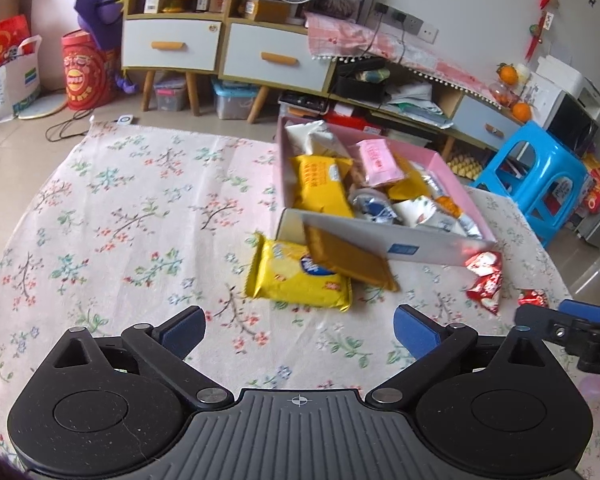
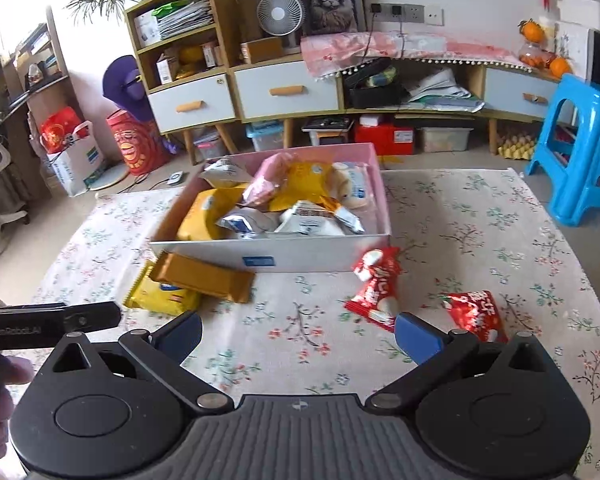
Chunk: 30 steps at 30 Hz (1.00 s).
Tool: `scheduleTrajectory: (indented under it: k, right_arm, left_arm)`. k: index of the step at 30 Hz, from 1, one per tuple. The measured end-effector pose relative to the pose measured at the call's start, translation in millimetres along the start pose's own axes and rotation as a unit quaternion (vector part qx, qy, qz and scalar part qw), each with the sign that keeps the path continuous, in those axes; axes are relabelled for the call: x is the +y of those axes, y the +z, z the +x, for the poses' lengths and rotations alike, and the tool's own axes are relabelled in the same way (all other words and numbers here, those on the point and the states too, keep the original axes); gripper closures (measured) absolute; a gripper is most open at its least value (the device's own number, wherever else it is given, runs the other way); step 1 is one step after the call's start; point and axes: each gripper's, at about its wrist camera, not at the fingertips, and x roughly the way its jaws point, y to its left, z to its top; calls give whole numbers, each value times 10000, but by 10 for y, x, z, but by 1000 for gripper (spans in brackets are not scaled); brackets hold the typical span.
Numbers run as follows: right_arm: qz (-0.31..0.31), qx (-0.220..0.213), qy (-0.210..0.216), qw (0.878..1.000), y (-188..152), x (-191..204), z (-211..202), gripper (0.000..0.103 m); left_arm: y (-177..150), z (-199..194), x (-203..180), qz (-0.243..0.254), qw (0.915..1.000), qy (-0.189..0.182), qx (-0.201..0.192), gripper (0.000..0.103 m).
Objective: Organize snacks
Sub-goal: 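Withdraw both open tools from the box back over the remaining packs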
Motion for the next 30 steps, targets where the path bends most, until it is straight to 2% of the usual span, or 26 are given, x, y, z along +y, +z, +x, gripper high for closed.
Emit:
scheduleTrajectory:
  k: [4, 8, 14, 20, 30]
  right_arm:
    - [-84, -14, -70, 9999, -57, -61, 4, 9]
    - [-336, -44, 23, 9994, -148, -137, -6, 10]
    - [-814, -131, -257, 9963, -273, -326, 6, 10]
    - [-723, -12, -473, 9963, -337, -591, 79, 10]
    - [-641, 153, -734, 9951, -325, -799, 278, 10]
  left_arm:
    - [-68, 31, 93, -58, 9999, -3, -111, 2]
    - [-172, 116, 118, 292, 9991, 166, -260, 2]
    - [-276, 288, 73, 681, 9973, 202, -176, 2]
    - [-335, 457, -58, 958, 9949, 234, -197, 2]
    - [-233, 718, -145, 973, 9931, 566, -332, 2]
